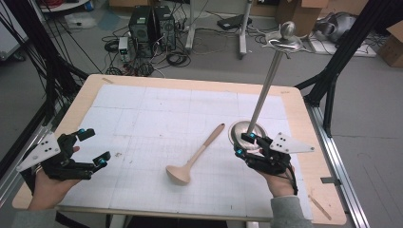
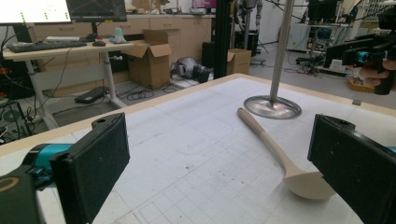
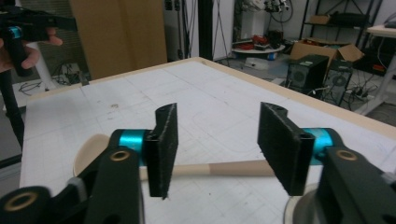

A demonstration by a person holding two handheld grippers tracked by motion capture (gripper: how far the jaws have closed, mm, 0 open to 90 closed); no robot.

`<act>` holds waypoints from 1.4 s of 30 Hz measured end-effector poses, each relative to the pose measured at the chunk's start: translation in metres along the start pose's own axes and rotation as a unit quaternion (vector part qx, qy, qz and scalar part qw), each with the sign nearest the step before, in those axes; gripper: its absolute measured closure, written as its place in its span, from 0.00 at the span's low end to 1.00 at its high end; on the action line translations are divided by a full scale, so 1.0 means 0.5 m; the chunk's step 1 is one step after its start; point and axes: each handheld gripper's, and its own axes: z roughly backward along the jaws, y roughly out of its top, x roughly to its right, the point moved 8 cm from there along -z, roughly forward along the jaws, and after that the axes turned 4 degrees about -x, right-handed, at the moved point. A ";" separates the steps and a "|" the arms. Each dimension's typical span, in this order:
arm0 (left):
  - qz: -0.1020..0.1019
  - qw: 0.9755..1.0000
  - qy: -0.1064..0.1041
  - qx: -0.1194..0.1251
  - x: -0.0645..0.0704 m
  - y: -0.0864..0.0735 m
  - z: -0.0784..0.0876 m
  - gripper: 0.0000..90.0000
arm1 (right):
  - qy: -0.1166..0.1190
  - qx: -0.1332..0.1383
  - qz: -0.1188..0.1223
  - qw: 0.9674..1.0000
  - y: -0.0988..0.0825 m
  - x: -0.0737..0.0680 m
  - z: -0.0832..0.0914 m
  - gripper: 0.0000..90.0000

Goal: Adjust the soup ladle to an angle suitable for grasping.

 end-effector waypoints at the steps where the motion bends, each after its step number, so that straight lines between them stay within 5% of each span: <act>1: 0.001 1.000 0.000 0.000 0.000 -0.001 0.000 0.07 | 0.000 0.000 0.000 1.000 0.000 0.000 0.000 0.62; 6: 0.001 1.000 0.001 -0.001 0.001 -0.002 0.001 0.07 | -0.007 0.006 0.005 1.000 0.013 -0.010 -0.026 0.85; 11: 0.001 1.000 0.000 0.000 0.002 0.000 0.001 0.07 | -0.001 -0.002 0.010 1.000 0.020 -0.020 -0.056 0.94; 27: -0.017 1.000 -0.009 -0.019 0.017 -0.007 -0.007 0.07 | 0.014 -0.034 -0.002 0.999 0.022 -0.030 -0.156 0.99; 42: -0.001 1.000 0.008 -0.019 0.001 -0.021 0.015 0.07 | 0.049 -0.099 -0.003 0.994 -0.027 -0.057 -0.256 0.99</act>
